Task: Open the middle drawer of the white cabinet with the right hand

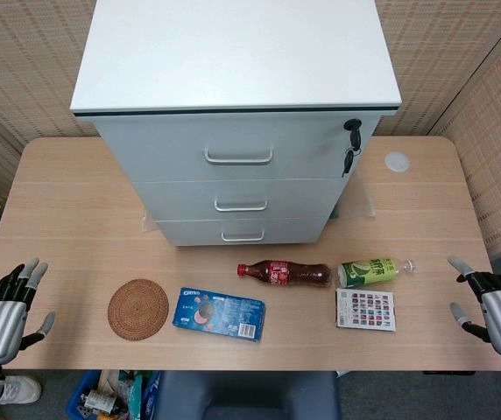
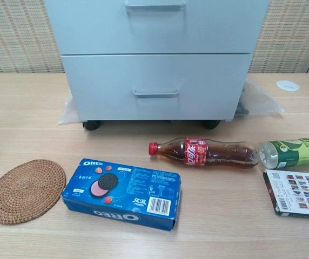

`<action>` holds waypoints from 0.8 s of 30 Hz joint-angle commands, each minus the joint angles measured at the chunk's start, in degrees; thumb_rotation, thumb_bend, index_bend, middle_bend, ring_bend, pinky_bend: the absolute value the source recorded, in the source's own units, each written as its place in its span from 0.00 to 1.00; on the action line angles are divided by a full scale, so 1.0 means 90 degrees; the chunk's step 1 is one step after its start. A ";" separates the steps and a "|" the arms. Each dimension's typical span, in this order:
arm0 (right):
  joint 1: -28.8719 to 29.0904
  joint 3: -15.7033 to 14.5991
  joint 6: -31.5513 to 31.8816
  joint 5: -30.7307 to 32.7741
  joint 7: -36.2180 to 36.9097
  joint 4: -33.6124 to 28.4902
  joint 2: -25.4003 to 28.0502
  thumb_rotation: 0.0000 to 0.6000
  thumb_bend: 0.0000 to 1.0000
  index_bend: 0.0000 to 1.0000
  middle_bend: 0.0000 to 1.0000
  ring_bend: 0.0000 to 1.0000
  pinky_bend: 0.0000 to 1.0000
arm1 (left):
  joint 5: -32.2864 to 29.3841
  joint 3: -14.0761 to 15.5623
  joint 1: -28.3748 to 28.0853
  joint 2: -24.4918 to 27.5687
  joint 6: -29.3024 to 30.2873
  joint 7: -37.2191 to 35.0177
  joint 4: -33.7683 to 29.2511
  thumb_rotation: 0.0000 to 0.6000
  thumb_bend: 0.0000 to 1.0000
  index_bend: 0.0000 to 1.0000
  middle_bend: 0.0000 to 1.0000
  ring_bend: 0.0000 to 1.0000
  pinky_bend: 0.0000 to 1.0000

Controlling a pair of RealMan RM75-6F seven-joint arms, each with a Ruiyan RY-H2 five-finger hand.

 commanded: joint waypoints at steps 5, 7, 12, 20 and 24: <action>0.0003 -0.0013 -0.0001 0.0004 -0.0014 -0.0017 -0.0003 1.00 0.28 0.17 0.38 0.35 0.35 | 0.0002 -0.0010 -0.0019 0.0010 -0.0017 0.0011 -0.0017 1.00 0.34 0.02 0.00 0.02 0.12; 0.0002 -0.0015 0.0015 -0.0009 -0.0015 -0.0033 -0.0002 1.00 0.28 0.17 0.39 0.35 0.35 | 0.0007 -0.0009 -0.0024 0.0019 -0.0022 0.0005 -0.0021 1.00 0.34 0.02 0.00 0.02 0.12; 0.0076 0.0022 0.0046 -0.0129 -0.0142 -0.0153 0.0033 1.00 0.28 0.17 0.40 0.35 0.35 | 0.0001 -0.0026 -0.0037 0.0029 -0.0026 -0.0040 0.0002 1.00 0.34 0.02 0.00 0.02 0.12; 0.0772 0.0300 -0.0486 -0.0589 -0.1084 -0.1080 0.0348 1.00 0.28 0.17 0.63 0.59 0.49 | 0.0082 -0.0027 -0.0076 0.0026 -0.0025 -0.0110 0.0030 1.00 0.34 0.02 0.00 0.02 0.12; 0.1287 0.0548 -0.1066 -0.0632 -0.1577 -0.1740 0.0613 1.00 0.29 0.17 0.73 0.71 0.66 | 0.0103 -0.0021 -0.0063 0.0045 0.0010 -0.0133 0.0024 1.00 0.34 0.02 0.00 0.02 0.12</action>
